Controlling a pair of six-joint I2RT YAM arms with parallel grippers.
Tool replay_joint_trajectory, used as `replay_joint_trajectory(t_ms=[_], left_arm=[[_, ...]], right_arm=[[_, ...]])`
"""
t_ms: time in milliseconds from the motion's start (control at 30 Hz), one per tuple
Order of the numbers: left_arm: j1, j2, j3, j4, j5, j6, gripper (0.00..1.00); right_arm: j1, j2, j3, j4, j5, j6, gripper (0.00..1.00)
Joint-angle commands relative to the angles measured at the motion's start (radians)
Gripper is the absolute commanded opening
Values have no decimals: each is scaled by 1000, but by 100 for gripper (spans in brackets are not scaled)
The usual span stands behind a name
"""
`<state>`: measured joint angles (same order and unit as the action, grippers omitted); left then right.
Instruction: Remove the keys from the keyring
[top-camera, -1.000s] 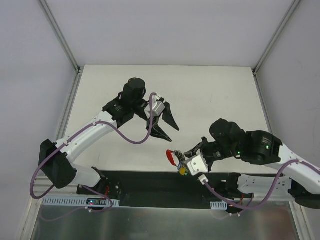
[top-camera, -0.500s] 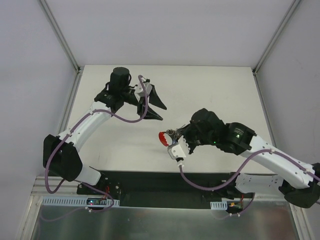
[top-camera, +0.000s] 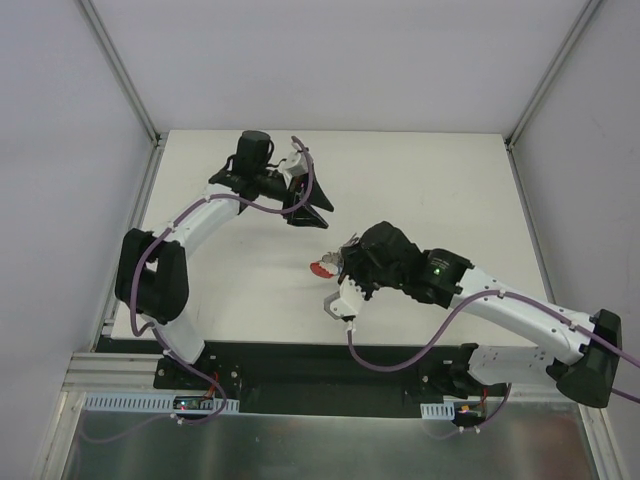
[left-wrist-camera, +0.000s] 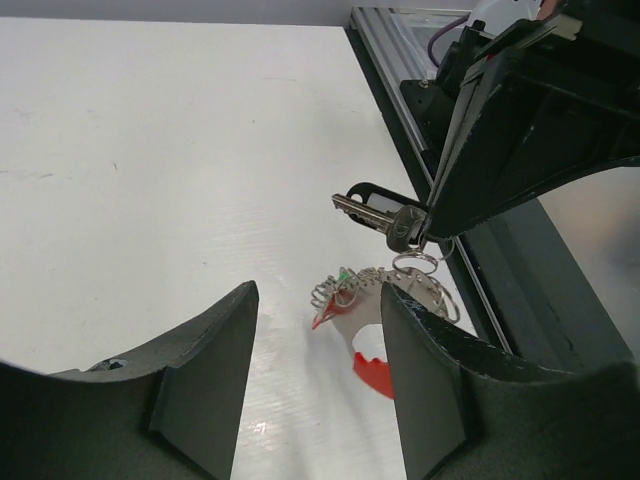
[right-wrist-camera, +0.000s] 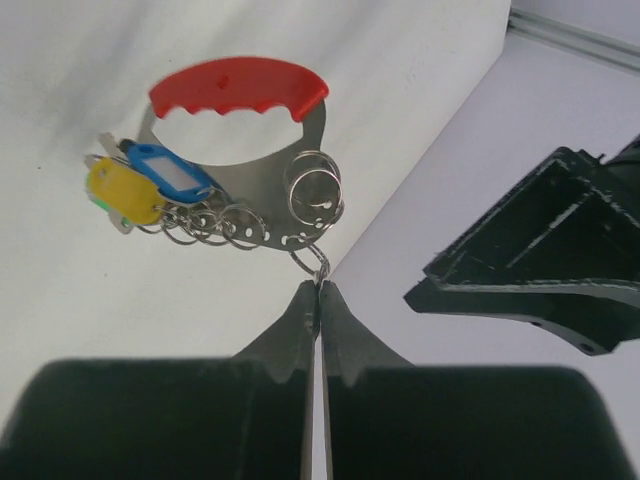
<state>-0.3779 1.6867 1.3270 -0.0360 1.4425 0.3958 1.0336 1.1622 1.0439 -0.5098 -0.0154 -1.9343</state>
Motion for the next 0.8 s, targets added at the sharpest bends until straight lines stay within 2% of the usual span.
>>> replay_joint_trajectory(t_ms=[0, 433, 767], left_arm=[[-13, 33, 47, 19, 364, -23, 51], [-105, -44, -18, 19, 375, -58, 51], [-107, -82, -28, 19, 375, -86, 49]], right_arm=[[-4, -62, -4, 128, -24, -107, 1], [19, -133, -15, 182, -67, -175, 1], [17, -117, -13, 168, -52, -164, 1]])
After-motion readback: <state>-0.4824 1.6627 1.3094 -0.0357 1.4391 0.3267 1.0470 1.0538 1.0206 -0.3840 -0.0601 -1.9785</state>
